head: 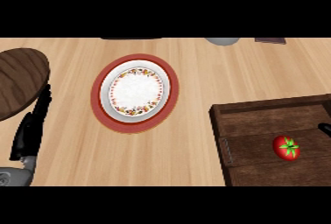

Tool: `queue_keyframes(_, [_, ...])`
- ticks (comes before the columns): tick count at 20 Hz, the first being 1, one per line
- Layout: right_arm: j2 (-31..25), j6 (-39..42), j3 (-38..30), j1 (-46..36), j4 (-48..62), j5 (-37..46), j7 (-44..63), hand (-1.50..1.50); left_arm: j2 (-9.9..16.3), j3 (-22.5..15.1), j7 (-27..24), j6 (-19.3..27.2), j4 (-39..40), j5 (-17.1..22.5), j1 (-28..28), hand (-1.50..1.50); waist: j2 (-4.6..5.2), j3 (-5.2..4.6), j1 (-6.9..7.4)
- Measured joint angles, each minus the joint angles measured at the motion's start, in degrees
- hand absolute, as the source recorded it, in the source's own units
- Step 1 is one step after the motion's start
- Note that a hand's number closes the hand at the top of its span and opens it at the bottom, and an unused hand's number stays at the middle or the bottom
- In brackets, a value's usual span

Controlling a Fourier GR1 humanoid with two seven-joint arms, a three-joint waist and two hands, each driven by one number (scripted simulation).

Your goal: Pick the tomato from the tray and place it in the plate

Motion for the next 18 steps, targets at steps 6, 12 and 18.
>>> queue_keyframes(6, [11.9, -13.6, -1.4, 8.2, -13.1, 5.4, -7.1, -1.5, 0.5, -0.2, -4.1, -2.8, -2.3, 1.1, 5.8, 0.0, 0.11, 0.02, 0.15])
queue_keyframes(12, [14.1, -10.9, 2.6, 21.9, -26.7, 7.8, -4.8, -1.5, 0.6, 1.0, -5.5, -4.9, -3.8, 1.3, 7.9, 0.0, 0.46, 0.07, 0.52])
queue_keyframes(18, [4.3, -6.2, 3.3, 30.8, -32.7, 13.1, 7.5, -1.5, 0.3, 0.8, -5.7, -5.0, -5.7, 0.8, 9.6, 0.0, 0.69, 0.0, 1.08])
